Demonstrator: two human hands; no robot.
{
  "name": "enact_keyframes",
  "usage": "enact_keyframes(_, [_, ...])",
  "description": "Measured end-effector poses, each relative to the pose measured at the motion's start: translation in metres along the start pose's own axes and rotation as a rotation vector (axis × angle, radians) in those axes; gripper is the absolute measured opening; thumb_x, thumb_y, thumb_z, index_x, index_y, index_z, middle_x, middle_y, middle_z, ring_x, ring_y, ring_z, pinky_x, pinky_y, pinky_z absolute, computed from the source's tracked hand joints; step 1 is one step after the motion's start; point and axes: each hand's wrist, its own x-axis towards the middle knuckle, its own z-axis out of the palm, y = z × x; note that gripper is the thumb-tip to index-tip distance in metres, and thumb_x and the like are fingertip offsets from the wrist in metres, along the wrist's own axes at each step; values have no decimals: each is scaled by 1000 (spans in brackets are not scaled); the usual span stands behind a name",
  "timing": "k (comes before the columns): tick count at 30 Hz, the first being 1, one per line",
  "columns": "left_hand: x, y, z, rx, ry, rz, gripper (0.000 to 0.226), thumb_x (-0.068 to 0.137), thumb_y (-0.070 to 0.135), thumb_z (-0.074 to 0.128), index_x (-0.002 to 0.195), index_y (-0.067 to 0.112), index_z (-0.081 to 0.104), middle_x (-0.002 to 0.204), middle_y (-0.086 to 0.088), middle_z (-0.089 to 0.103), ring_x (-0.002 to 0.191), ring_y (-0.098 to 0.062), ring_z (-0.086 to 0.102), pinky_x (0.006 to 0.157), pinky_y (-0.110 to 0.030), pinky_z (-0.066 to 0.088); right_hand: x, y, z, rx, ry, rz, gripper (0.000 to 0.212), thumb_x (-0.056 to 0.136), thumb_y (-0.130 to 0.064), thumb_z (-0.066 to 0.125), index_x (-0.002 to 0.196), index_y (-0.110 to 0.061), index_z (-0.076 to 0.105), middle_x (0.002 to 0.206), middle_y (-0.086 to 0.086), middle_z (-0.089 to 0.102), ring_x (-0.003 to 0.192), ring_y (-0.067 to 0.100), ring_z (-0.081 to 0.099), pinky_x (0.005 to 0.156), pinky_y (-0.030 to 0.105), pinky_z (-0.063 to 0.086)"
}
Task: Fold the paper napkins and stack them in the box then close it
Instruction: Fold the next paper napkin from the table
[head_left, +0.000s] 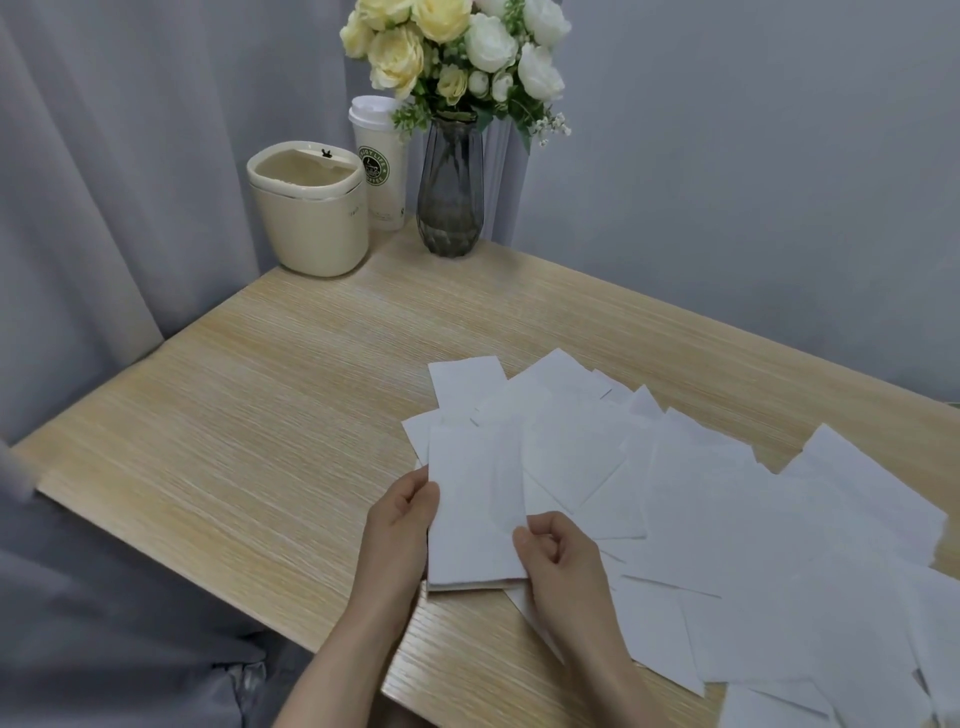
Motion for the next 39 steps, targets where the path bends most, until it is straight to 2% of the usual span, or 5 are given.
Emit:
enact_keyframes(5, [-1, -1, 0, 28, -12, 12, 30, 98, 5, 49, 103, 26, 70, 94, -2, 77, 84, -17, 73, 72, -33, 54, 0, 0, -1, -28, 4, 0, 9, 90, -26, 58, 84, -20, 62, 47, -13, 44, 51, 2, 44, 63, 26, 40])
enact_keyframes(12, [-2, -1, 1, 25, 12, 16, 39, 97, 5, 52, 94, 36, 74, 90, -2, 77, 76, -16, 68, 69, -33, 50, 18, -12, -28, -303, 270, -160, 9, 87, -32, 58, 94, -37, 60, 86, -21, 60, 86, 3, 57, 73, 27, 43])
enact_keyframes(20, [-1, 0, 1, 12, -5, 13, 29, 96, 3, 51, 106, 25, 68, 90, 1, 77, 74, -9, 71, 64, -26, 52, 78, -9, -69, -651, 241, -207, 64, 83, -43, 66, 139, -26, 42, 137, -7, 46, 132, 12, 23, 96, 30, 16])
enact_keyframes(33, [-1, -1, 1, 4, -6, 11, 29, 97, 2, 51, 108, 24, 67, 93, 2, 77, 78, -10, 72, 62, -23, 52, 81, -7, -61, -758, 303, -296, 56, 84, -34, 63, 136, -27, 46, 124, -6, 53, 123, 17, 34, 84, 26, 11])
enact_keyframes(39, [0, -2, 1, -5, -15, 8, 29, 97, 1, 51, 109, 23, 66, 94, 2, 77, 79, -10, 73, 59, -19, 53, 75, -18, -64, -436, 202, -207, 39, 85, -10, 57, 123, -18, 63, 105, -4, 67, 99, 17, 55, 83, 32, 45])
